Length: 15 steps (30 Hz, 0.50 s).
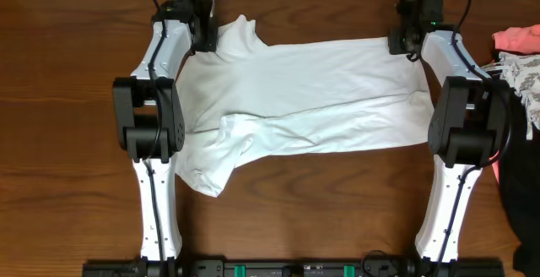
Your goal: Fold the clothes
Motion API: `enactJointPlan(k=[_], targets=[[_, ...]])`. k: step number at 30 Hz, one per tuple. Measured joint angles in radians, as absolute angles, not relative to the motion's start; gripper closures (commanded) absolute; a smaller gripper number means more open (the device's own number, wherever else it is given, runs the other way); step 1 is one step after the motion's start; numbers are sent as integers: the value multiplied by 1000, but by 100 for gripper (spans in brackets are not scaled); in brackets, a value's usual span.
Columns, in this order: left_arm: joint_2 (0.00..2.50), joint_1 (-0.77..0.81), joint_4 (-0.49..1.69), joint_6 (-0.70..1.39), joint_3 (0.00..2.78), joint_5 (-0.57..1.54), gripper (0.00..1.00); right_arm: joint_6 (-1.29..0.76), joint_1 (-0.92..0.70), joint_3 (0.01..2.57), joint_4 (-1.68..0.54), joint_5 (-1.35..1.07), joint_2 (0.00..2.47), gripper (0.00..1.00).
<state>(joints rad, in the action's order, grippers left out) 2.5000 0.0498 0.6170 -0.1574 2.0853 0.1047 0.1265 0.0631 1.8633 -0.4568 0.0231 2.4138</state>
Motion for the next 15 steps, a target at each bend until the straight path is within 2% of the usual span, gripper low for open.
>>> enactJointPlan(k=[15], targets=[[2352,49,683,-158,2076,101,94,125,63,1866,-493,23,2406,99]])
